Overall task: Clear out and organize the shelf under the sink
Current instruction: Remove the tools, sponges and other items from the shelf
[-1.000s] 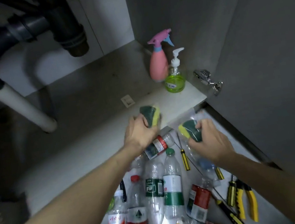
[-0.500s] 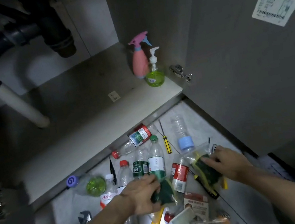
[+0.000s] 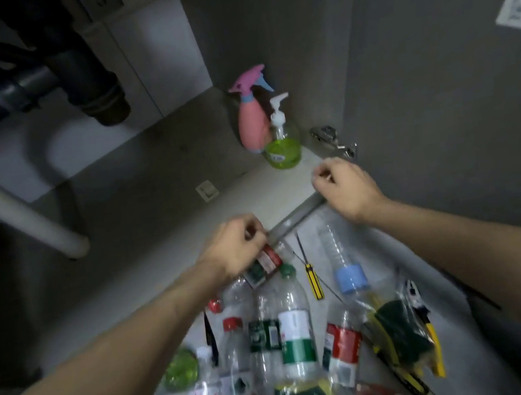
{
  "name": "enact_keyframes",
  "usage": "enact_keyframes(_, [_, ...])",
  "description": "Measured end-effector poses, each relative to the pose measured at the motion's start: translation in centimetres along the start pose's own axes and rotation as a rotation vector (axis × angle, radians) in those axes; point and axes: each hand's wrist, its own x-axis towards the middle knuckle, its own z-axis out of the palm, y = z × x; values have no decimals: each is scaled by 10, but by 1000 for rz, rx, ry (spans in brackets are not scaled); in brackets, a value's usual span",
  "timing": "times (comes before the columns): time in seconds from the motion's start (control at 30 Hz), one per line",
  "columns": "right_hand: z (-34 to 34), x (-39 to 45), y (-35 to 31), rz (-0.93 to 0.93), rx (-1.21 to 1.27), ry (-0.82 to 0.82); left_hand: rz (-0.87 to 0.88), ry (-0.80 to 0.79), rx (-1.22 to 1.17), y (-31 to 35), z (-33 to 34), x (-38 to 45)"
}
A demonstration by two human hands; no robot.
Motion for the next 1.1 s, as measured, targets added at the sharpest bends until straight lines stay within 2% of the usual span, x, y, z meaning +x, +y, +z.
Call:
enact_keyframes(0.07, [-14, 41, -25, -8, 8, 35, -18, 103, -3, 6, -34, 40])
enact_keyframes(0.23, [-40, 116, -58, -136, -213, 101, -50, 264, -72, 19, -96, 126])
enact_keyframes(0.3, [-41, 134, -63, -188, -289, 15, -64, 308, -74, 21, -105, 152])
enact_keyframes(0.4, [-34, 147, -67, -294, -467, -165, -44, 293, -71, 22, -110, 180])
enact_keyframes(0.53, [-33, 137, -58, -389, -677, -14, 123, 343, -135, 30, -106, 195])
enact_keyframes(0.6, [-37, 124, -50, -382, -630, -60, 158, 355, -122, 44, -106, 205])
enact_keyframes(0.7, [-42, 103, -45, -339, -500, -54, 8, 288, -54, 75, -111, 227])
enact_keyframes(0.8, [-46, 85, -43, -243, -396, -57, -36, 218, 4, 95, -107, 240])
enact_keyframes(0.87, [-51, 71, -41, -171, -334, -105, -48, 304, 69, 97, -100, 239])
enact_keyframes(0.97, [-60, 50, -31, -100, -289, -140, -12, 412, 109, 91, -89, 218])
enact_keyframes(1.1, [-67, 20, -12, -34, -276, -137, 191, 423, 6, 80, -81, 172])
